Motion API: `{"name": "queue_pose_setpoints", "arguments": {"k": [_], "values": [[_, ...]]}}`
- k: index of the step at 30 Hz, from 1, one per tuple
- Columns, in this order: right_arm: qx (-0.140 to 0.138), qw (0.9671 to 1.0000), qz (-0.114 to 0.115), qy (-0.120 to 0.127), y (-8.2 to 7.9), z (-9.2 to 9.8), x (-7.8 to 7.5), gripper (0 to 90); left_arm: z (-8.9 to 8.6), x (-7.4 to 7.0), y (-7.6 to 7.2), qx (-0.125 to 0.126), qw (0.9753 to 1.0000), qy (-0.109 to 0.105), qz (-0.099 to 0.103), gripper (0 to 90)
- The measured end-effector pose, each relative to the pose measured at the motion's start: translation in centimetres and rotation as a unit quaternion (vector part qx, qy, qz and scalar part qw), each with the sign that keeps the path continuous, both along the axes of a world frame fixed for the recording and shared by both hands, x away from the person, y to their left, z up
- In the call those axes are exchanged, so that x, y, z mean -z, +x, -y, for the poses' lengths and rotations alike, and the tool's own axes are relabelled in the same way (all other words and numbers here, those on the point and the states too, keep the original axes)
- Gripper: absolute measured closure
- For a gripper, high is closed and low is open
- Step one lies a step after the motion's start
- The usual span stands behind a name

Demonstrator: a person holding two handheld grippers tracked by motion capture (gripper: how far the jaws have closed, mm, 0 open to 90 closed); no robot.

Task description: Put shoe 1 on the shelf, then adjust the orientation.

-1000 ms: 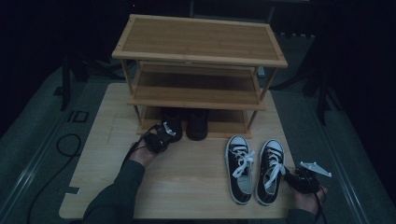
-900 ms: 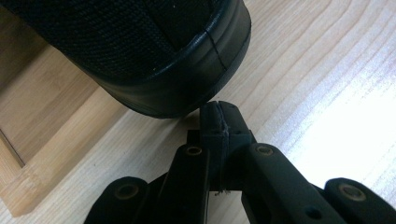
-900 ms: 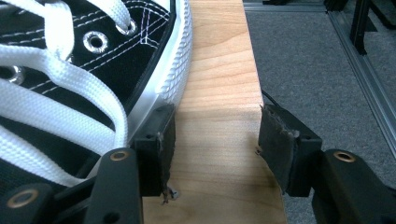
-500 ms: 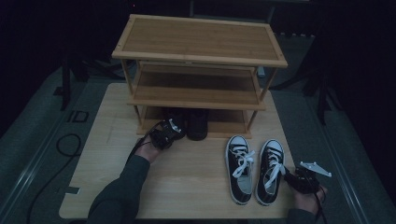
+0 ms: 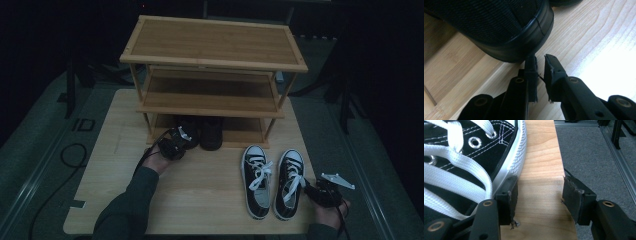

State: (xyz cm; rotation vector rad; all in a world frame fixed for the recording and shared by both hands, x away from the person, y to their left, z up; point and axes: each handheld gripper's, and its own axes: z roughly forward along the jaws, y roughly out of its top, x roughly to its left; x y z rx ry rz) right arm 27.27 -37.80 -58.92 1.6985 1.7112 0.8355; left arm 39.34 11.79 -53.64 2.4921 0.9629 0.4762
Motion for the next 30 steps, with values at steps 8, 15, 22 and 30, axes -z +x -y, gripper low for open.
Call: {"name": "queue_pose_setpoints", "arguments": {"k": [8, 15, 22, 30], "values": [[0.0, 1.0, 0.0, 0.0, 0.0, 0.0, 0.0, 45.6, -1.7, 0.1, -0.8, -0.011, 0.9998, -0.014, -0.003, 72.9], [-0.001, 1.0, 0.0, -0.001, 0.0, 0.0, 0.0, 45.6, -3.3, 0.3, -0.9, -0.027, 0.9993, -0.025, -0.006, 70.6], [-0.001, 1.0, 0.0, -0.001, 0.0, 0.0, 0.0, 45.6, -4.2, 0.7, -1.7, -0.034, 0.9989, -0.032, -0.003, 69.4], [-0.003, 1.0, 0.0, -0.001, 0.1, 0.1, 0.0, 45.6, -5.0, 1.2, -2.2, -0.04, 0.9985, -0.036, -0.003, 67.9]]}}
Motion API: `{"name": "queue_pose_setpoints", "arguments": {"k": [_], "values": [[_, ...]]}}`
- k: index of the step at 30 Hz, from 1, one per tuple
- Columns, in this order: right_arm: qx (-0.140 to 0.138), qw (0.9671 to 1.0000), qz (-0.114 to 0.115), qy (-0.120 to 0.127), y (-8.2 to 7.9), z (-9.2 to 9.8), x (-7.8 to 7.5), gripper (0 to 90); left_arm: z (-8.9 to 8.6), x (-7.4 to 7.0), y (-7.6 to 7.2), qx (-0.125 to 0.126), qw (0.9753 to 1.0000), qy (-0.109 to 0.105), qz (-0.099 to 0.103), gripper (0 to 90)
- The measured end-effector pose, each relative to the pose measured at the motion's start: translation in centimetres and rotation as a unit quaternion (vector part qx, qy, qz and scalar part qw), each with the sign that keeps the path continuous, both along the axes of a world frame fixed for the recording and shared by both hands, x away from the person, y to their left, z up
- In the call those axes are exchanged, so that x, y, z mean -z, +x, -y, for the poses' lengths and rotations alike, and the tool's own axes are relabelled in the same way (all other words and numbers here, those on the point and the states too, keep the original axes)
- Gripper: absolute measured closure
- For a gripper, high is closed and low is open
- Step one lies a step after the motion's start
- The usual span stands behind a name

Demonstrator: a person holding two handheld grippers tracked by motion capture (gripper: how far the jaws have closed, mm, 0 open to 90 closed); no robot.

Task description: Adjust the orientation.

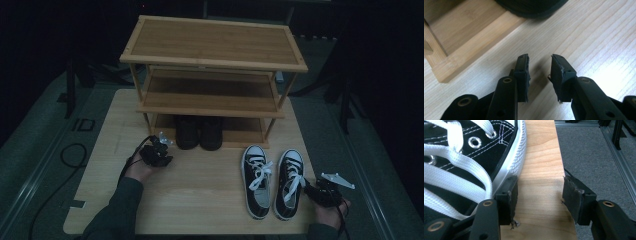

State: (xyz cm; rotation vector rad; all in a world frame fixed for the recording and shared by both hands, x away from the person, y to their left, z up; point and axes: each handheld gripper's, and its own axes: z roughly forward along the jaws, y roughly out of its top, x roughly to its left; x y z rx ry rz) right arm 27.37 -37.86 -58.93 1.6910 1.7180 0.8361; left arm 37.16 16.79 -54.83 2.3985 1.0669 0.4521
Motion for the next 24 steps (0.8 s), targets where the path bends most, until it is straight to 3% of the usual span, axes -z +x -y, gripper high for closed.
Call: {"name": "queue_pose_setpoints", "arguments": {"k": [7, 8, 10, 17, 21, 24], "values": [[-0.004, 1.0, -0.005, -0.001, 0.1, 0.1, -0.1, 45.7, -0.4, 0.5, -0.4, -0.004, 1.0, -0.008, -0.002, 66.3], [-0.006, 0.9998, -0.02, 0.0, 0.3, 0.1, -0.4, 45.7, -0.4, 0.6, -0.4, -0.006, 0.9998, -0.016, -0.002, 66.3], [-0.01, 0.9996, -0.028, -0.001, 0.5, 0.3, -0.5, 44.1, -0.4, 0.6, -0.5, -0.007, 0.9997, -0.025, -0.002, 66.2], [-0.036, 0.9974, -0.062, -0.006, 1.1, 0.7, -1.2, 42.8, -0.2, 0.9, -1.3, -0.001, 0.9993, -0.037, -0.005, 64.1], [-0.057, 0.9952, -0.076, -0.025, 1.5, 0.7, -1.6, 44.3, -0.5, 1.0, -1.7, 0.003, 0.9995, -0.03, -0.007, 62.6], [-0.073, 0.9929, -0.084, -0.042, 1.8, 0.7, -2.1, 44.8, -0.7, 1.1, -2.0, 0.006, 0.9992, -0.039, -0.01, 62.0]]}}
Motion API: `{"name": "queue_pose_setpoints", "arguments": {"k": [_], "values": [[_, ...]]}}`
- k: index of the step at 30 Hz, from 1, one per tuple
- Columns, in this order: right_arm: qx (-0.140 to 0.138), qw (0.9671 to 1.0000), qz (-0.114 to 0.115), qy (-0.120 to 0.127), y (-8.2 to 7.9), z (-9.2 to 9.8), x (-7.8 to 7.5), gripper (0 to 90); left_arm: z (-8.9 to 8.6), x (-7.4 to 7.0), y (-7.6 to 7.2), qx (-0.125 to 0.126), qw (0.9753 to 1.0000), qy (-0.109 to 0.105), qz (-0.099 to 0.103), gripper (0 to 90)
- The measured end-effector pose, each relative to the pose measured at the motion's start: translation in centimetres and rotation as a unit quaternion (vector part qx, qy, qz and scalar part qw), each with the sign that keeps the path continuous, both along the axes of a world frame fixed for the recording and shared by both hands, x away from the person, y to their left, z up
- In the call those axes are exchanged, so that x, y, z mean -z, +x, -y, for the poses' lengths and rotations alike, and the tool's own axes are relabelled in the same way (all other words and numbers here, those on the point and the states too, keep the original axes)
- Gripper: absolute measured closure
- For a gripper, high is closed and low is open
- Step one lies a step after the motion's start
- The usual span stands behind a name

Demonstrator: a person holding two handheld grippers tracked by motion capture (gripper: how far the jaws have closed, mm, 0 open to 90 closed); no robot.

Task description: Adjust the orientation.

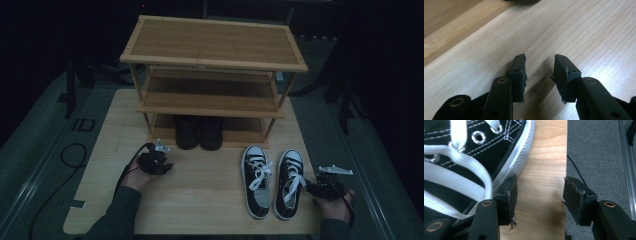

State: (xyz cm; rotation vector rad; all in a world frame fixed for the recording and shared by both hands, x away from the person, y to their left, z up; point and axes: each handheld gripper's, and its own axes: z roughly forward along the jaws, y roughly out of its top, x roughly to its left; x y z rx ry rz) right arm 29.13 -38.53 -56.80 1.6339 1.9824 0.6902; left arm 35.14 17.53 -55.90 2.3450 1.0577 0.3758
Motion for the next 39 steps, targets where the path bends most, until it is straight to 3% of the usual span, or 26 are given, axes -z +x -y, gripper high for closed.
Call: {"name": "queue_pose_setpoints", "arguments": {"k": [5, 7, 14, 19, 27, 34, 39], "values": [[-0.019, 0.9997, 0.015, 0.009, 0.2, 0.1, -1.4, 45.8, -0.4, 0.1, -0.2, 0.001, 1.0, -0.007, -0.002, 59.9], [-0.042, 0.9988, 0.026, 0.003, 0.7, -0.2, -2.8, 47.1, -0.6, 0.2, -0.4, 0.002, 0.9999, -0.012, 0.002, 58.1], [-0.067, 0.997, 0.037, -0.015, 1.8, -1.6, -5.0, 49.2, -0.7, 0.4, -0.7, 0.007, 0.9997, -0.024, 0.006, 52.4], [-0.085, 0.9951, 0.05, -0.003, 2.1, -2.7, -6.2, 49.1, -0.8, 0.5, -0.8, 0.011, 0.9995, -0.03, 0.006, 49.8], [-0.123, 0.9911, 0.042, 0.03, 2.1, -4.6, -6.7, 49.0, -0.7, 0.5, -0.8, 0.015, 0.9995, -0.028, 0.006, 47.1], [-0.151, 0.9869, 0.036, 0.044, 1.6, -6.1, -6.7, 46.7, -0.9, 0.5, -0.8, 0.015, 0.9993, -0.035, 0.005, 46.5], [-0.163, 0.9854, 0.035, 0.035, 1.0, -7.2, -6.8, 42.7, -0.9, 0.5, -0.8, 0.014, 0.9992, -0.036, 0.005, 46.4]]}}
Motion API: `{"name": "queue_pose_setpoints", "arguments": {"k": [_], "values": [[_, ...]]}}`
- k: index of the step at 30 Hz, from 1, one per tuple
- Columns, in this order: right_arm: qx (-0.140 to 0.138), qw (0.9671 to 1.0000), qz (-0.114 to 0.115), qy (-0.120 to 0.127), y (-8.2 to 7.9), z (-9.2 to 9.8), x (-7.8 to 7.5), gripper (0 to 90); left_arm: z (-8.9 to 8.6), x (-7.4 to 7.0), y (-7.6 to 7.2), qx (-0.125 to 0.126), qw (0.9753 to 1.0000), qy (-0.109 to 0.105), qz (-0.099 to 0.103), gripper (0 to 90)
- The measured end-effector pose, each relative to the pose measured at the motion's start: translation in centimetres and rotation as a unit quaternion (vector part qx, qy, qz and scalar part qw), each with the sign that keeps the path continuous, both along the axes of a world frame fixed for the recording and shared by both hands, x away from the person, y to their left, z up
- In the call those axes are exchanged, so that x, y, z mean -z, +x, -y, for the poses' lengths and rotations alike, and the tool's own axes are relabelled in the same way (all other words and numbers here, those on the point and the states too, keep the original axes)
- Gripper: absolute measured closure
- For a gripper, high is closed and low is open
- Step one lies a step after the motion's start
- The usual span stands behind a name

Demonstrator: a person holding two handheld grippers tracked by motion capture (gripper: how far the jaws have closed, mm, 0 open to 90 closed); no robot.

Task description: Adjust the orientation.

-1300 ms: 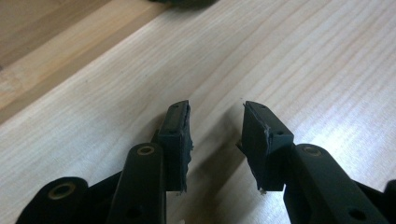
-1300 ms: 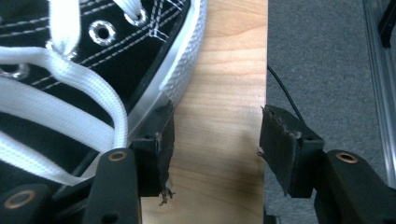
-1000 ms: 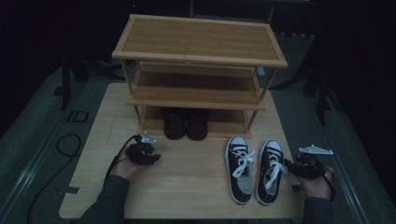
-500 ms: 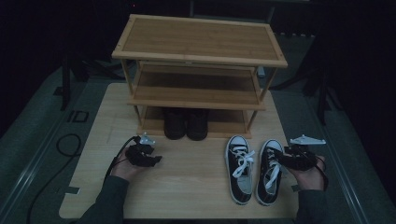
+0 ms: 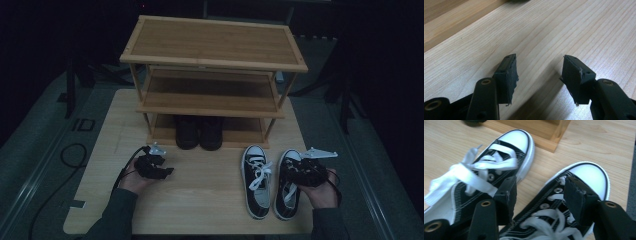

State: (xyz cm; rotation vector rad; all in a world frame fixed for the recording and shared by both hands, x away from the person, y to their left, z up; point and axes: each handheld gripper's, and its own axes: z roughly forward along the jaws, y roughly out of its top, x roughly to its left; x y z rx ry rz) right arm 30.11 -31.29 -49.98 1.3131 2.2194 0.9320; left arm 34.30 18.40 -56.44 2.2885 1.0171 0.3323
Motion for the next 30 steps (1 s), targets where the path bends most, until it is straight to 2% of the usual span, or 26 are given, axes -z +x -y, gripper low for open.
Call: {"name": "queue_pose_setpoints", "arguments": {"k": [7, 13, 19, 21, 25, 26, 30], "values": [[-0.019, 0.9998, 0.007, 0.002, -0.7, -1.3, -0.5, 41.1, 0.0, 0.0, 0.0, 0.001, 1.0, 0.001, 0.001, 45.8], [-0.054, 0.9985, -0.009, -0.002, -1.2, -2.7, -0.7, 39.3, 0.0, 0.0, 0.0, 0.002, 1.0, 0.001, 0.001, 45.3], [-0.075, 0.9971, -0.01, -0.003, -1.7, -3.7, -1.0, 35.9, 0.0, 0.0, 0.0, 0.002, 1.0, 0.001, 0.002, 45.1], [-0.082, 0.9964, -0.016, -0.012, -1.9, -4.6, -0.7, 34.2, 0.0, 0.0, -0.1, 0.003, 1.0, 0.001, 0.002, 45.0], [-0.082, 0.996, -0.029, -0.019, -1.7, -5.1, -0.1, 35.1, 0.1, 0.0, -0.1, 0.003, 1.0, 0.002, 0.002, 45.1], [-0.078, 0.9957, -0.043, -0.024, -1.5, -5.3, 0.5, 37.4, 0.1, 0.1, -0.2, 0.003, 1.0, 0.003, 0.004, 45.2], [-0.066, 0.9949, -0.065, -0.038, -1.1, -5.6, 1.3, 45.0, 0.1, 0.0, -0.1, 0.004, 1.0, 0.003, 0.003, 45.2]]}}
